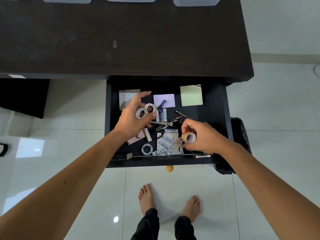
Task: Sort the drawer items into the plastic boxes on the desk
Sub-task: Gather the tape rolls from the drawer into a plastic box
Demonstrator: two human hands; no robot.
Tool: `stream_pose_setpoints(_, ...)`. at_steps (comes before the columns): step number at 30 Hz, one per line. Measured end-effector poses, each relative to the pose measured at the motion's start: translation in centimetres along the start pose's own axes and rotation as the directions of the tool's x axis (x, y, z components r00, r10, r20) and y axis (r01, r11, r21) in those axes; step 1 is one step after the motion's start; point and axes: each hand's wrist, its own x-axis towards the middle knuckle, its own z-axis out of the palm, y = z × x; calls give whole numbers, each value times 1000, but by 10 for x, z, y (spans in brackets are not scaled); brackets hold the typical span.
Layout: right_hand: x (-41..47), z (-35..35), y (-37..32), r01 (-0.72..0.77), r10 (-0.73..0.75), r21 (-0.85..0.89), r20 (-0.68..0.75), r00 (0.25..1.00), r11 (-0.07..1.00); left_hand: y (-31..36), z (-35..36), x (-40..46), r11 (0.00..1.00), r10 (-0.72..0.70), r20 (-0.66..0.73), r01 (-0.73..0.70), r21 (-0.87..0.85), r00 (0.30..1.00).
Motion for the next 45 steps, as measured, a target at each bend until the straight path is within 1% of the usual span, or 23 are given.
stream_pose_setpoints(2,1,1,0,0,1,-40,39,999,999,-1,-3,-3,1000,21,41,-21,16,999)
stream_pose_setpoints(5,4,4,2,13,-9,-117,36,999,993,-6,-7,-6,995,15,50,-20,95,999)
stream_pose_setpoints(7,4,5,3,25,-20,-134,38,999,991,-8,-8,-8,991,20,45,-26,134,999)
stream_pose_setpoints(11,6,6,6,48,-44,-154,31,999,987,-6,-5,-13,995,7,31,-10,103,999)
stream_pose_setpoints(14,7,5,5,40,-32,-168,50,998,985,-5,-5,-17,995,34,47,-39,95,998)
stream_pose_setpoints(19,8,7,3,25,-19,-179,33,999,984,-1,-5,-24,988,49,54,-57,146,997)
stream_pose_setpoints(21,7,8,4,20,-18,-162,12,1000,987,-2,-5,-26,983,60,62,-69,170,996)
stream_pose_setpoints(26,4,8,6,59,-65,-84,-66,996,995,-4,-8,-31,984,25,90,-40,172,996)
stream_pose_setpoints(30,-1,0,3,68,-63,40,-112,992,997,-2,-7,-32,988,-22,97,8,152,995)
stream_pose_setpoints(34,-6,-7,1,49,-30,152,-121,992,987,-2,-10,-33,983,-37,94,20,184,995)
stream_pose_setpoints(36,-8,-9,0,20,1,216,-95,995,976,-1,-12,-33,971,-24,68,8,237,997)
stream_pose_setpoints(39,-10,-11,-1,-17,36,228,-77,996,973,3,-17,-31,948,-8,47,-7,317,999)
stream_pose_setpoints(45,-14,-11,-1,-30,50,251,-77,996,968,0,-22,-23,875,0,80,-38,483,997)
